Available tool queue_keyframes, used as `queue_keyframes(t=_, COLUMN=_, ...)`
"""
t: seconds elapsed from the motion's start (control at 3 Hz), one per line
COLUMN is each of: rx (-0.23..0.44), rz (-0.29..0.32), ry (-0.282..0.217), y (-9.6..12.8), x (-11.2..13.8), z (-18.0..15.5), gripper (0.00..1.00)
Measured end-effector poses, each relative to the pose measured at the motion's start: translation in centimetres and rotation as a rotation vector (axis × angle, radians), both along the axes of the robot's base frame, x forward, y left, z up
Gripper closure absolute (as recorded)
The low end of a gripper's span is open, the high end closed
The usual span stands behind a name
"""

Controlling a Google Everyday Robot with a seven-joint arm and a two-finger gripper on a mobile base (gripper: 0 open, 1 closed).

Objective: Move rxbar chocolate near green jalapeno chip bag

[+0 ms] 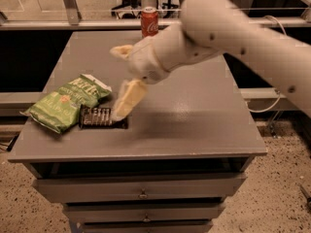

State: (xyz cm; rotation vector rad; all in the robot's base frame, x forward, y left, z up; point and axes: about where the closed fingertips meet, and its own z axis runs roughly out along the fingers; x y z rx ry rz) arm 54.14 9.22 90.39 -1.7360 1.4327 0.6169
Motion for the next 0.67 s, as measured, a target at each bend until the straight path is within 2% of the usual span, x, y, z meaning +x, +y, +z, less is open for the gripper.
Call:
queue_keyframes(t=0.33, rx=0.053, rz=-0.040, ry=-0.088, y=-10.0, x=0.8, z=3.1, gripper=0.00)
queue_keyframes(t=0.67, rx=0.057, rz=-0.051, ry=-0.124, y=-12.2, x=0.7, z=4.3, gripper=0.00)
